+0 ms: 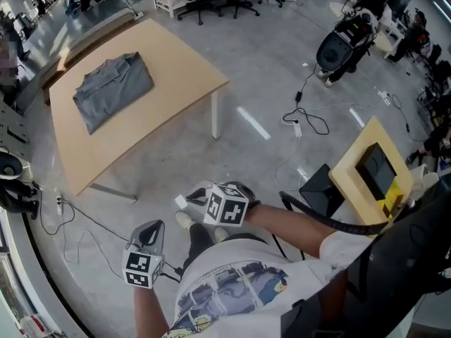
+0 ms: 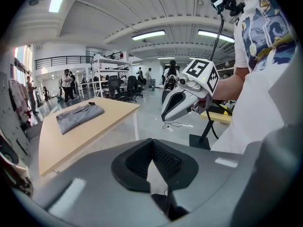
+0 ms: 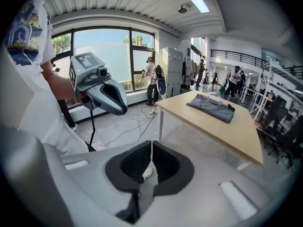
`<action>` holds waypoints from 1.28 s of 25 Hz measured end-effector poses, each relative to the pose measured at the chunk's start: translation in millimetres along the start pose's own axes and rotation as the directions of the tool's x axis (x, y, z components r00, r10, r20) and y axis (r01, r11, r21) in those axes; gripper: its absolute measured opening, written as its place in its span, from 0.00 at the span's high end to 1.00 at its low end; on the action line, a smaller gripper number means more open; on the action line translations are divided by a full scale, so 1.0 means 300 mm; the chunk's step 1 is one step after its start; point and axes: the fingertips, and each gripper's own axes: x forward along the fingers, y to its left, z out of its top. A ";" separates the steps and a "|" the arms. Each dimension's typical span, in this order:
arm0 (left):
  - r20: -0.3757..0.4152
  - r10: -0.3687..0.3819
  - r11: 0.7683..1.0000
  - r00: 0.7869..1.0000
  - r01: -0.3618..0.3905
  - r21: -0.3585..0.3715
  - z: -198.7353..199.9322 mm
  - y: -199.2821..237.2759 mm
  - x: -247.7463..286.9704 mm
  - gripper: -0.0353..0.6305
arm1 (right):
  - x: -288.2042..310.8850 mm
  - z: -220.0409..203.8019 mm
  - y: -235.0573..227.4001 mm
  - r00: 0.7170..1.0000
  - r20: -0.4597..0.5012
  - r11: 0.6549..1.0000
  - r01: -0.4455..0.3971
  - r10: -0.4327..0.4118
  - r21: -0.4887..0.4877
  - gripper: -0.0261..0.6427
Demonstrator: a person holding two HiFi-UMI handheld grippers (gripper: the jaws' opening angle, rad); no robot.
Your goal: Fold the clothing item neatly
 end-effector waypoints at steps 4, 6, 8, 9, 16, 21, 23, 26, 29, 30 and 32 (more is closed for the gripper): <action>-0.013 -0.011 1.000 1.000 0.012 0.007 -0.008 -0.020 0.008 0.94 | -0.004 -0.016 0.009 1.000 0.001 1.000 0.000 0.000 0.008 0.94; -0.019 -0.014 1.000 1.000 0.014 0.008 -0.008 -0.022 0.013 0.94 | -0.006 -0.022 0.008 1.000 0.002 1.000 -0.001 0.001 0.014 0.94; -0.020 -0.017 1.000 1.000 0.017 0.008 -0.006 -0.017 0.016 0.94 | -0.004 -0.020 0.006 1.000 0.002 1.000 -0.001 0.001 0.016 0.94; -0.020 -0.019 1.000 1.000 0.019 0.008 -0.004 -0.012 0.018 0.94 | -0.001 -0.019 0.003 1.000 0.001 1.000 -0.001 0.001 0.015 0.95; -0.037 -0.029 1.000 0.999 0.029 0.007 -0.008 0.001 0.049 0.94 | 0.017 -0.028 -0.019 1.000 -0.007 1.000 -0.006 0.006 0.013 0.96; -0.044 -0.032 0.999 0.999 0.032 0.003 -0.010 0.047 0.074 0.94 | 0.042 -0.020 -0.055 1.000 -0.010 1.000 -0.014 0.014 0.026 0.96; -0.045 -0.035 0.999 0.998 0.035 0.006 -0.006 0.069 0.089 0.94 | 0.054 -0.015 -0.077 1.000 -0.011 0.999 -0.014 0.015 0.030 0.96; -0.044 -0.044 0.999 0.998 0.044 0.007 -0.006 0.104 0.114 0.94 | 0.080 -0.007 -0.113 1.000 -0.016 0.999 -0.007 0.007 0.031 0.96; -0.042 -0.055 0.998 0.998 0.056 0.007 -0.008 0.153 0.143 0.94 | 0.109 0.004 -0.158 1.000 -0.026 0.999 0.004 -0.003 0.035 0.96; -0.044 -0.060 0.998 0.997 0.060 0.006 -0.011 0.171 0.152 0.94 | 0.119 0.008 -0.172 1.000 -0.029 0.999 0.005 -0.004 0.038 0.96; -0.050 -0.068 0.998 0.996 0.069 0.003 -0.018 0.206 0.168 0.94 | 0.139 0.016 -0.197 0.999 -0.034 0.999 0.007 -0.005 0.045 0.96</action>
